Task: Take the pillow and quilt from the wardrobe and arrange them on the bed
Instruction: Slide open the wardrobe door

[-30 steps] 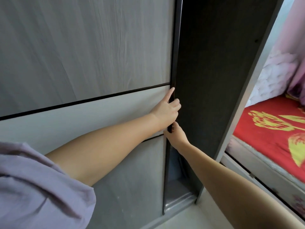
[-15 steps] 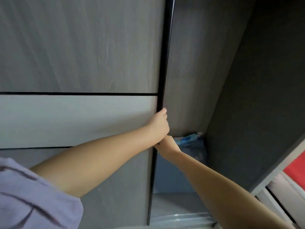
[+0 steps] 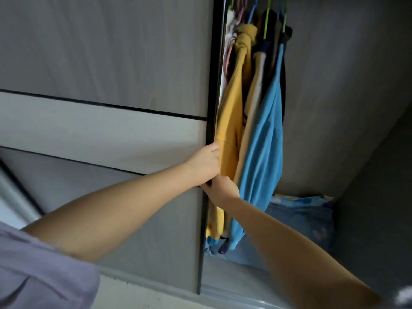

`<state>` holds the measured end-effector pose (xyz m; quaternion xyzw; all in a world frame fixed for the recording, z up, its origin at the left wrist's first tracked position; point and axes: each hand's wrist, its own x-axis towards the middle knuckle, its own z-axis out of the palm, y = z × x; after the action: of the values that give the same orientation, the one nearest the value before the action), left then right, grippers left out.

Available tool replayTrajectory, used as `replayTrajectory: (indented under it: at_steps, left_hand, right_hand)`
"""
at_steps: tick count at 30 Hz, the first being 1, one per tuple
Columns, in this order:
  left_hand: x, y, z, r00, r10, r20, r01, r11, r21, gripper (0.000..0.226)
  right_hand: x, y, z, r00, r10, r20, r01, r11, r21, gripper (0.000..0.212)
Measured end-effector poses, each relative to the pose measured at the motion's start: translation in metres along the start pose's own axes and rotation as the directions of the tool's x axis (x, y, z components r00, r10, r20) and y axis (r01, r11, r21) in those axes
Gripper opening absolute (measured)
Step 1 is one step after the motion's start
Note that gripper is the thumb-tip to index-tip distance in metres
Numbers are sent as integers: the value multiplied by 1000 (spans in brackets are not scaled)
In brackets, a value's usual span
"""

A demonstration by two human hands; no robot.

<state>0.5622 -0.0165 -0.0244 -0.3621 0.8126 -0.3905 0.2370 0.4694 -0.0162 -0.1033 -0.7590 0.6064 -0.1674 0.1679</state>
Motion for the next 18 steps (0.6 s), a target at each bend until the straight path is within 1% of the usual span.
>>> replayTrajectory:
  at_steps: [3, 6, 8, 10, 12, 13, 15, 18]
  left_hand:
    - [-10, -5, 9, 999, -27, -20, 27, 999, -21, 23]
    - [-13, -3, 13, 999, -32, -21, 32, 999, -9, 25]
    - [-11, 0, 13, 1000, -31, -2, 31, 1000, 3, 27]
    - [-8, 5, 12, 999, -16, 45, 17, 1000, -10, 29]
    - [2, 15, 7, 998, 20, 63, -14, 996, -85, 27]
    - [9, 21, 3, 998, 49, 42, -42, 989, -139, 25]
    - [29, 38, -9, 993, 111, -45, -118, 963, -243, 23]
    - [67, 70, -35, 974, 142, -179, -205, 888, -411, 21]
  right_hand:
    - [5, -12, 6, 999, -33, -6, 33, 999, -5, 37]
    - [6, -14, 10, 998, -56, -23, 54, 997, -46, 37]
    - [2, -9, 10, 996, -82, -47, 76, 991, -110, 40]
    - [-3, 7, 8, 993, -99, -66, 84, 977, -197, 43]
    - [-9, 34, 1, 996, -63, -68, 45, 967, -249, 43]
    - [-12, 51, -4, 997, -29, -72, 9, 965, -263, 42]
    - [-19, 88, -17, 994, 56, -96, -81, 957, -280, 40]
    - [-34, 142, -35, 972, 179, -154, -219, 929, -298, 36]
